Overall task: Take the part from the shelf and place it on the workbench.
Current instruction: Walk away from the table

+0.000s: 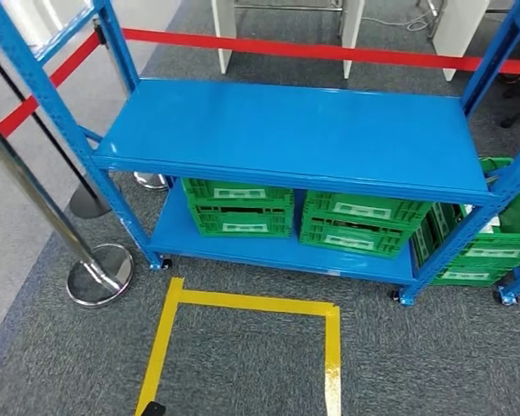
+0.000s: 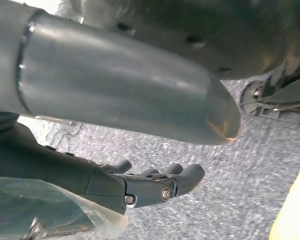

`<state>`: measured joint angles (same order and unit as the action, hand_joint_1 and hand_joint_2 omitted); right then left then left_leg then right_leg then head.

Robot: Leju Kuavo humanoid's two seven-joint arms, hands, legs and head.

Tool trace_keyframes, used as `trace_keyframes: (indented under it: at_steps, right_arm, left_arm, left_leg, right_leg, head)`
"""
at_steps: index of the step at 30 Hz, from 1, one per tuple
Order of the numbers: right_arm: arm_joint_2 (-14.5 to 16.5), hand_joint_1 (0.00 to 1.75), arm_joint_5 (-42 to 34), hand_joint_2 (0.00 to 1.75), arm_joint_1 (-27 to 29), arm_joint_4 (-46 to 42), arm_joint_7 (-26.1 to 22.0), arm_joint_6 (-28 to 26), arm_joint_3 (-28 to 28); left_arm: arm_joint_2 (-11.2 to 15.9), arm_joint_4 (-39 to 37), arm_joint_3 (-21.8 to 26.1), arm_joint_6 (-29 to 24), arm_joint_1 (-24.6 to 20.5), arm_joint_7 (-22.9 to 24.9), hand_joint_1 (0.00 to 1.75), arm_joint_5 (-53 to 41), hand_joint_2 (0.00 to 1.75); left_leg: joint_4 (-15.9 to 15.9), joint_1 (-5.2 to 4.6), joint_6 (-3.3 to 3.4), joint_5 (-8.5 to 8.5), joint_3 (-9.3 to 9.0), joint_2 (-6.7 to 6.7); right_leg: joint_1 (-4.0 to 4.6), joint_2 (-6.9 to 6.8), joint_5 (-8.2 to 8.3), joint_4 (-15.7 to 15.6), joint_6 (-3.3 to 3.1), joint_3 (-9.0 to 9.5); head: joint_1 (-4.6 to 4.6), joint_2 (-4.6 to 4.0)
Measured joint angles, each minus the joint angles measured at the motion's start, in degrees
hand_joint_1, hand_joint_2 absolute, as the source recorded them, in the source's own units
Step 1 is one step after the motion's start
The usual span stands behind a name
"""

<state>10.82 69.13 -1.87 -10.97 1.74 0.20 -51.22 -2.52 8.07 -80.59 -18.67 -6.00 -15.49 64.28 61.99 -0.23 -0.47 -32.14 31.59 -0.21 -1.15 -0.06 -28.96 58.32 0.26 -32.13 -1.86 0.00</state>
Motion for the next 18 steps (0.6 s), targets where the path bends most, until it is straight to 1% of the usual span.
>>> trace_keyframes:
  at_steps: [1,2,3,4,5,6,7,8,9,10,11,13,14,15,16,17,18]
  right_arm:
    - [0.0,0.0,-0.01,0.0,-0.03,0.0,-0.02,0.02,0.01]
    - [0.0,0.0,-0.02,0.0,-0.03,0.0,-0.03,0.03,0.01]
    - [0.0,0.0,-0.02,0.0,0.01,0.0,-0.03,0.05,0.01]
    - [0.0,0.0,-0.02,0.0,0.08,0.0,-0.04,0.07,0.01]
    - [0.0,0.0,-0.03,0.0,0.14,0.0,-0.05,0.07,0.0]
    - [0.0,0.0,-0.05,0.0,0.17,0.0,-0.08,0.07,0.0]
    - [0.0,0.0,-0.08,0.0,0.18,0.0,-0.12,0.07,-0.01]
    - [0.0,0.0,-0.1,0.0,0.14,0.0,-0.16,0.07,-0.01]
    - [0.0,0.0,-0.11,0.0,0.08,0.0,-0.2,0.07,-0.01]
    - [0.0,0.0,-0.13,0.0,0.05,0.0,-0.22,0.07,-0.01]
    - [0.0,0.0,-0.14,0.0,0.02,0.0,-0.23,0.07,-0.01]
    - [0.0,0.0,-0.16,0.0,-0.01,-0.01,-0.27,0.04,-0.01]
    - [0.0,0.0,-0.16,0.0,-0.05,-0.02,-0.31,0.02,-0.01]
    - [0.0,0.0,-0.17,0.0,-0.08,-0.02,-0.34,0.0,-0.01]
    - [0.0,0.0,-0.17,0.0,-0.07,-0.02,-0.37,-0.02,-0.01]
    - [0.0,0.0,-0.17,0.0,-0.03,-0.02,-0.38,-0.01,-0.01]
    - [0.0,0.0,-0.17,0.0,0.04,-0.02,-0.38,-0.01,-0.01]
  left_arm:
    - [-0.01,0.0,0.0,-0.01,0.01,0.03,0.0,0.0,0.0]
    - [-0.02,0.0,0.0,-0.01,0.04,0.09,0.0,0.0,0.0]
    - [-0.02,0.0,-0.01,-0.02,0.12,0.18,0.0,0.0,0.0]
    - [-0.03,0.0,-0.01,-0.03,0.2,0.27,0.0,0.0,0.0]
    - [-0.03,0.0,-0.02,-0.06,0.27,0.35,0.0,0.0,0.0]
    - [-0.03,0.0,-0.02,-0.1,0.31,0.4,0.0,0.0,0.0]
    - [-0.03,0.0,-0.02,-0.15,0.32,0.42,0.0,0.0,0.0]
    - [-0.04,0.0,-0.02,-0.19,0.28,0.44,0.0,0.0,0.0]
    - [-0.07,0.0,-0.02,-0.22,0.21,0.46,0.0,0.0,0.0]
    - [-0.09,0.0,-0.02,-0.25,0.16,0.49,0.0,0.0,0.0]
    - [-0.11,0.0,-0.02,-0.26,0.16,0.52,0.0,0.0,0.0]
    - [-0.11,0.0,-0.02,-0.3,0.29,0.55,0.0,0.01,0.0]
    - [-0.1,0.0,-0.02,-0.32,0.33,0.56,0.0,0.02,0.0]
    - [-0.1,0.0,-0.02,-0.34,0.3,0.56,0.0,0.03,0.0]
    - [-0.11,0.0,-0.02,-0.36,0.24,0.56,0.0,0.04,0.0]
    - [-0.14,0.0,-0.03,-0.36,0.19,0.56,0.0,0.04,0.0]
    - [-0.18,0.0,-0.03,-0.36,0.17,0.56,0.0,0.04,0.0]
  left_leg:
    - [3.58,0.17,-0.36,-1.65,1.69,0.02]
    - [7.56,0.36,-0.64,-3.24,3.75,0.02]
    - [10.86,0.54,-0.86,-4.13,5.61,0.02]
    - [12.43,0.71,-1.01,-3.89,6.74,0.02]
    - [11.68,0.84,-1.08,-2.4,6.77,0.02]
    - [8.9,0.95,-1.08,-0.02,5.86,0.03]
    - [5.0,1.0,-1.0,2.4,4.37,0.03]
    - [1.43,0.91,-0.85,3.95,2.91,0.05]
    - [-1.14,0.8,-0.61,4.65,1.83,0.05]
    - [-2.45,0.66,-0.32,4.56,1.28,0.03]
    - [-2.75,0.5,0.02,4.15,1.12,0.01]
    - [-3.32,0.57,0.79,4.02,0.74,-0.07]
    - [-3.62,0.66,1.17,3.98,0.45,-0.07]
    - [-3.91,0.76,1.53,3.95,0.17,-0.05]
    - [-4.0,0.74,1.86,3.8,-0.05,-0.02]
    - [-4.0,0.64,2.15,3.56,-0.21,0.01]
    - [-3.98,0.54,2.36,3.31,-0.42,0.02]
  right_leg:
    - [-0.02,-0.05,-0.18,-0.02,-0.22,0.19]
    - [-0.03,-0.08,-0.37,-0.02,-0.38,0.35]
    - [-0.03,-0.08,-0.57,-0.02,-0.45,0.55]
    - [-0.03,-0.06,-0.77,-0.02,-0.45,0.78]
    - [-0.06,0.0,-0.98,-0.02,-0.37,1.1]
    - [-0.09,0.06,-1.23,-0.02,-0.26,1.52]
    - [-0.14,0.11,-1.52,-0.03,-0.05,1.85]
    - [-0.09,0.14,-1.84,-0.04,0.27,2.13]
    - [-0.04,0.13,-2.1,-0.06,0.65,2.28]
    - [0.01,0.1,-2.3,-0.13,1.06,2.22]
    - [0.04,0.06,-2.41,-0.31,1.46,2.25]
    - [-0.04,-0.02,-2.67,-0.47,2.11,2.49]
    - [-0.05,-0.02,-3.25,0.33,2.33,2.27]
    - [-0.04,-0.01,-4.34,2.31,2.47,1.35]
    - [-0.04,0.0,-5.89,5.64,2.53,-0.52]
    - [-0.01,0.0,-7.54,9.72,2.56,-2.93]
    - [0.0,0.0,-8.62,13.38,2.6,-5.28]
  head:
    - [-0.13,0.0]
    - [-0.23,0.0]
    - [-0.21,-0.01]
    - [-0.2,-0.01]
    - [-0.23,-0.01]
    - [-0.21,-0.01]
    - [-0.22,-0.01]
    - [-0.23,-0.01]
    - [-0.24,-0.01]
    - [-0.22,-0.01]
    - [-0.17,-0.01]
    - [-0.05,-0.01]
    - [0.06,-0.01]
    - [0.18,-0.01]
    - [0.31,-0.01]
    - [0.38,-0.02]
    - [0.42,-0.02]
